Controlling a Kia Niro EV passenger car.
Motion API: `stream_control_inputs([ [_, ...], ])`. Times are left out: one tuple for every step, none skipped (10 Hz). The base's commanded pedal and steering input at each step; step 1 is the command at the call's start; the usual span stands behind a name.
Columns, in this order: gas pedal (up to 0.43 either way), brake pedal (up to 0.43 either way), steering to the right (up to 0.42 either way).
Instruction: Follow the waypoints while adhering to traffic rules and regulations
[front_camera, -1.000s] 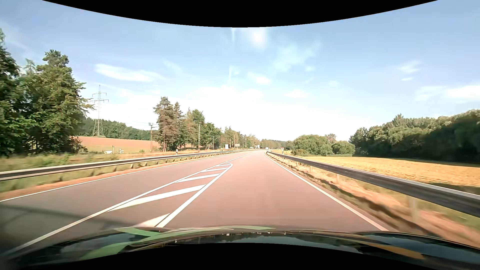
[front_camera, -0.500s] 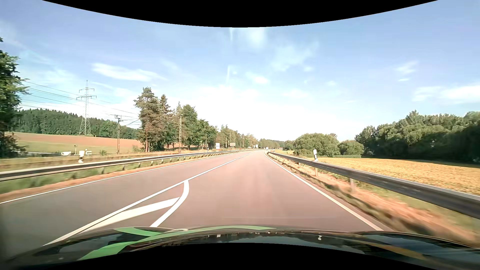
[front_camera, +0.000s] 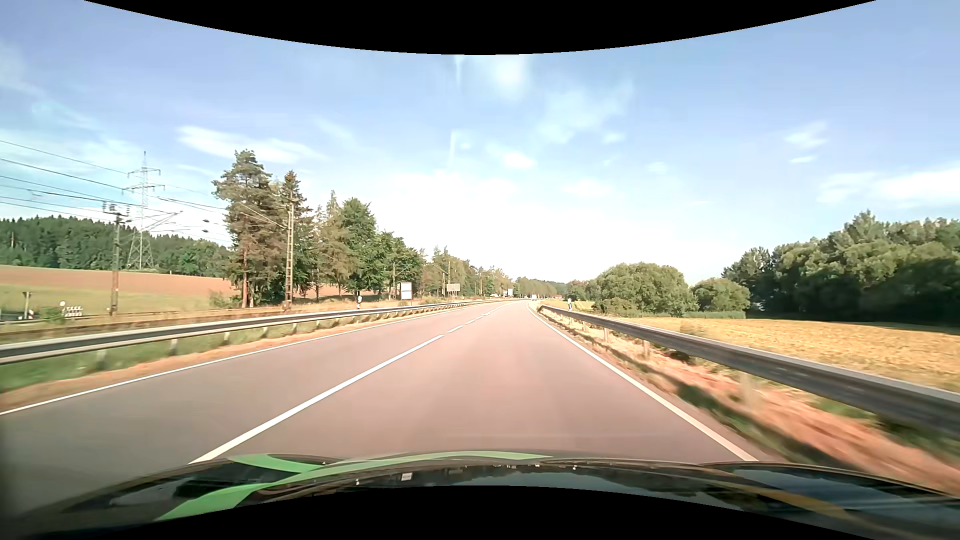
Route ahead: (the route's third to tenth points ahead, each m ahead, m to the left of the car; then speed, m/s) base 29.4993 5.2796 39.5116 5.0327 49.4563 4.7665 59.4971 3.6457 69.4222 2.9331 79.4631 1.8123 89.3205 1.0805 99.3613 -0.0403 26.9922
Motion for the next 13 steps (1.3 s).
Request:
stream_control_inputs([
  [0.169, 0.000, 0.002],
  [0.169, 0.000, 0.002],
  [0.169, 0.000, 0.002],
  [0.169, 0.000, 0.002],
  [0.169, 0.000, 0.003],
  [0.157, 0.000, 0.002],
  [0.150, 0.000, 0.002],
  [0.157, 0.000, 0.002],
  [0.177, 0.000, 0.002],
  [0.228, 0.000, 0.002],
  [0.228, 0.000, 0.002],
  [0.228, 0.000, 0.002],
  [0.248, 0.000, 0.002],
])
